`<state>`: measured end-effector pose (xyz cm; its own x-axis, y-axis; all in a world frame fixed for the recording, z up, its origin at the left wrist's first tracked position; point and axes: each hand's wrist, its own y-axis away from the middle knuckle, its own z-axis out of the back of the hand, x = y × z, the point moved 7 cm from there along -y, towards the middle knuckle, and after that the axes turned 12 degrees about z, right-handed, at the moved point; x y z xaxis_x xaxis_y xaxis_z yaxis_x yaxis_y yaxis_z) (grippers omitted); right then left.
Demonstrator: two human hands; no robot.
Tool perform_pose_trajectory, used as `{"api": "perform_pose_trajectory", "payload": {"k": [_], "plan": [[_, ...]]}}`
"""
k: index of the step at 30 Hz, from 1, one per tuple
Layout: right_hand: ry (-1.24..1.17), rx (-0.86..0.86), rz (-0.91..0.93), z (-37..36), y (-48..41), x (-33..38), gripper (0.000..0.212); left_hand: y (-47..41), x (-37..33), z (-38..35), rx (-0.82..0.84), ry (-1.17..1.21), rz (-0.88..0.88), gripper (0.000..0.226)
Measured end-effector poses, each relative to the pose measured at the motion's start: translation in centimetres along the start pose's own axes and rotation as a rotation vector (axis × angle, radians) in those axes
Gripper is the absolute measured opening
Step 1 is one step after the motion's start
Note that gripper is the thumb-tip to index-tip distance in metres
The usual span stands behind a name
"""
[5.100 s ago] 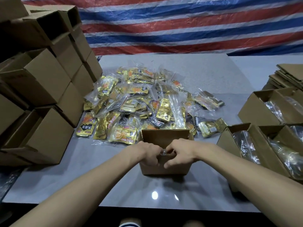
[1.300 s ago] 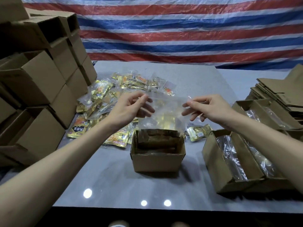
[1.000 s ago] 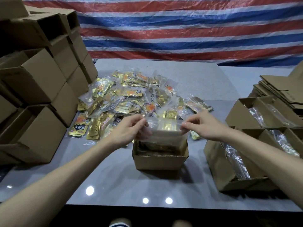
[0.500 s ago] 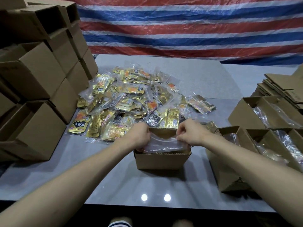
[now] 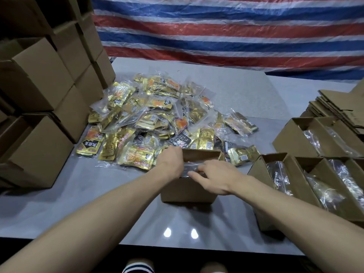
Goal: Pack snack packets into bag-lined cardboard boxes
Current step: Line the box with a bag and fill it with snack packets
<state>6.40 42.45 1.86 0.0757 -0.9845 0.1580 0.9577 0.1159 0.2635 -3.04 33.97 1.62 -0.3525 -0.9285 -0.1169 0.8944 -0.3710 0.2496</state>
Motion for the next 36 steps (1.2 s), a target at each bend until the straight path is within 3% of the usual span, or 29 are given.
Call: {"api": "perform_pose_trajectory", "payload": {"k": [8,10,13,15,18,24,27,31,34,36], "plan": [[-0.053,0.295,-0.048,-1.9,-0.7,-0.3,0.116,0.3,-0.9,-0.1,-0.032,-0.115,0.003,0.022],[-0.141,0.334,-0.072,-1.8,-1.1,-0.5,0.127,1.1,-1.2,0.6,-0.144,-0.178,-0.036,0.025],[-0.323,0.384,-0.071,-1.9,-1.9,-0.6,0.135,2.5,-2.3,1.3,-0.329,-0.244,-0.268,0.028],[-0.375,0.382,-0.068,-1.9,-2.7,-0.7,0.128,2.7,-2.3,0.6,-0.158,-0.186,-0.39,0.028],[-0.371,0.374,-0.098,-2.4,-3.9,-1.4,0.11,1.6,-0.8,-1.6,0.232,-0.163,-0.286,0.042],[-0.397,0.445,-0.116,-3.1,-4.8,-1.7,0.13,-0.7,-1.2,-3.3,0.501,-0.114,-0.154,0.052],[-0.438,0.47,-0.112,-2.7,-4.5,-1.6,0.125,-1.1,-1.5,-3.8,0.587,-0.09,-0.118,0.058],[-0.308,0.348,-0.139,-2.2,-3.9,-1.5,0.108,-1.3,-1.4,-4.2,0.53,-0.082,-0.11,0.053],[0.043,0.065,0.0,-0.5,-2.7,-0.5,0.08,0.2,-1.7,-2.5,0.182,-0.214,-0.252,0.041],[0.091,-0.102,0.031,0.6,-1.1,-0.3,0.056,2.2,-2.4,-1.3,0.014,-0.16,-0.458,0.037]]}}
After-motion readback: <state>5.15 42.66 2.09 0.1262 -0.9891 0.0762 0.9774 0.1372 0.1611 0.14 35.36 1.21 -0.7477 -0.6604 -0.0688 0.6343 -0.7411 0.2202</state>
